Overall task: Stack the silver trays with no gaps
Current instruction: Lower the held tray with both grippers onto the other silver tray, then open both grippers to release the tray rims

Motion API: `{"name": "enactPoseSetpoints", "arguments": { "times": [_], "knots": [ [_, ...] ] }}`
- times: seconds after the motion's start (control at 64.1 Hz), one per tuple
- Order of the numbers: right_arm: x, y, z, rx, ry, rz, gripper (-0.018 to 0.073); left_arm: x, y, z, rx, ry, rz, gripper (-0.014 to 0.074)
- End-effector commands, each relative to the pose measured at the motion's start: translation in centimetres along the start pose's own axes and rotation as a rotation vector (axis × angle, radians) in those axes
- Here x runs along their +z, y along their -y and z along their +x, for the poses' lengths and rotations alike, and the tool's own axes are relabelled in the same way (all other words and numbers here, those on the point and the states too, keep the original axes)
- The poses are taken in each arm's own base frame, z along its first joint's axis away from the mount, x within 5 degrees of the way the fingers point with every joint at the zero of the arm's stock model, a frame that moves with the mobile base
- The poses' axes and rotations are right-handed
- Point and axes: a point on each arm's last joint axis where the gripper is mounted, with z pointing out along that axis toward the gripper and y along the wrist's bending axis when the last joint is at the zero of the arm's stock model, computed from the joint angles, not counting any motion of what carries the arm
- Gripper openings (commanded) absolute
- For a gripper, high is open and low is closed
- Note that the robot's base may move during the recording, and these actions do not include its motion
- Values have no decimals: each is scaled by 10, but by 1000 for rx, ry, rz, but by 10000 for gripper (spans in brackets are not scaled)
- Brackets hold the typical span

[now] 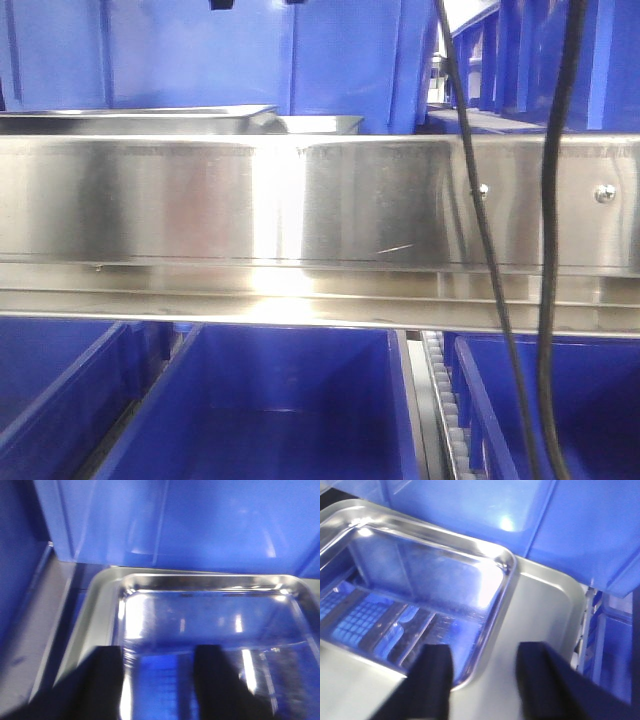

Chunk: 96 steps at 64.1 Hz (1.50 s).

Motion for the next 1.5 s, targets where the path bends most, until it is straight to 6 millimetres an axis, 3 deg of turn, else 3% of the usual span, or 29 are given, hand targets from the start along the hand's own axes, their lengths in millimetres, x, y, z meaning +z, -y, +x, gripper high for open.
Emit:
{"name": "enactPoseSetpoints", "arguments": {
  "times": [0.0, 0.125, 0.39, 0.546, 0.624, 0.873, 1.092, 1.201, 1.326, 1.481],
  "knots": [
    [-7, 4, -7, -7, 35, -2, 62, -15, 2, -5, -14, 43, 21, -8],
    [-18, 7, -11, 6, 58, -17, -85, -34, 1, -5, -15, 72, 23, -4],
    [-38, 14, -20, 32, 104, -46, -84, -97, -2, -2, -26, 227, 43, -6],
    [-38, 16, -19, 34, 96, -34, -84, -129, -5, 22, -28, 358, 60, -6],
    [-38, 16, -19, 34, 95, -33, -84, -139, -8, 45, -28, 419, 69, -6],
    [-38, 15, -20, 28, 107, -46, -84, -154, -15, 125, -27, 708, 110, -6],
    [-39, 15, -21, 21, 114, -40, -84, -153, -20, 172, -26, 814, 122, -6],
    [-39, 15, -22, 13, 125, -40, -84, -152, -21, 185, -26, 833, 124, -6],
    [-39, 13, -24, 5, 155, -66, -84, -136, -21, 198, -24, 781, 118, -6],
    [-40, 11, -26, 3, 173, -91, -84, -129, -22, 203, -23, 752, 115, -6]
  ]
}}
